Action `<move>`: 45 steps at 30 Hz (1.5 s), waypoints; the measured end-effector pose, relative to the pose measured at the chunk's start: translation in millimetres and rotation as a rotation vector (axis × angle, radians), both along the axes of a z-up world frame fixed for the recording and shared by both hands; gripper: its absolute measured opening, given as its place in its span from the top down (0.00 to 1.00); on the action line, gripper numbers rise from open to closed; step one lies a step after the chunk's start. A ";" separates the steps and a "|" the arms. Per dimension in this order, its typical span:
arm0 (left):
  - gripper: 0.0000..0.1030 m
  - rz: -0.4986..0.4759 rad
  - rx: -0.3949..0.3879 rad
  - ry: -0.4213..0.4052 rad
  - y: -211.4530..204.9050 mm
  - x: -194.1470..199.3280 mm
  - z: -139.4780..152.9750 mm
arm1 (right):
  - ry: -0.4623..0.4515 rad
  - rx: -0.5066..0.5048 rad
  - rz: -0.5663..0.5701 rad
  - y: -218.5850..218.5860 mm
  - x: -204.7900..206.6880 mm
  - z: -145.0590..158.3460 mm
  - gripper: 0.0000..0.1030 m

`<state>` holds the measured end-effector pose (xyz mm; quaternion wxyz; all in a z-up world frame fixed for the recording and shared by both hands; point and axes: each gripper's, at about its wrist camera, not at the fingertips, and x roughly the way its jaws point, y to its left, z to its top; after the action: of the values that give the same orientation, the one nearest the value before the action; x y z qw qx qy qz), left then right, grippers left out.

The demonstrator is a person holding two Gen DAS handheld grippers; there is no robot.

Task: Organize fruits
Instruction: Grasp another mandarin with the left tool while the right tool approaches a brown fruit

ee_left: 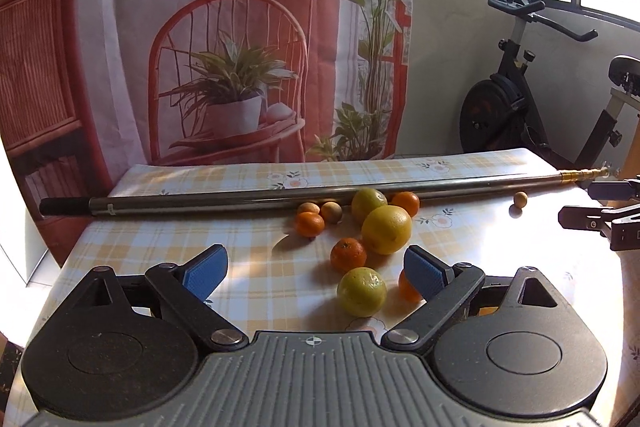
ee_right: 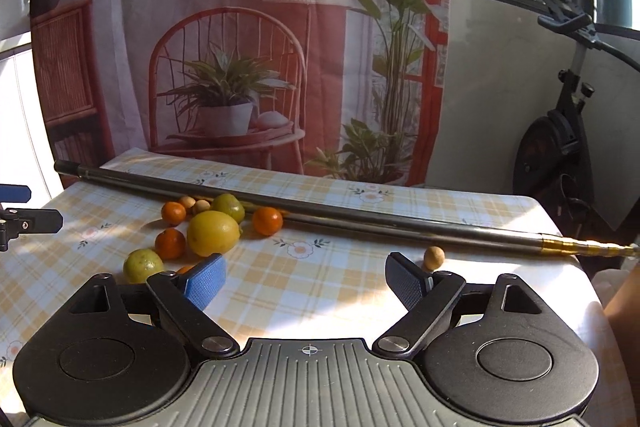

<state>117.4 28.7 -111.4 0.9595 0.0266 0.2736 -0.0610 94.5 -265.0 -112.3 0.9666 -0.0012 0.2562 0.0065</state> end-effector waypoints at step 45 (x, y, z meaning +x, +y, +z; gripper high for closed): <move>0.48 0.001 -0.183 0.167 14.8 133.1 -46.9 | 0.066 0.124 -0.032 -47.8 61.4 -46.6 0.16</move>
<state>250.5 43.5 -158.3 0.9318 -0.0662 0.3459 -0.0873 155.9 -312.8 -158.8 0.9558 0.0629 0.2873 0.0069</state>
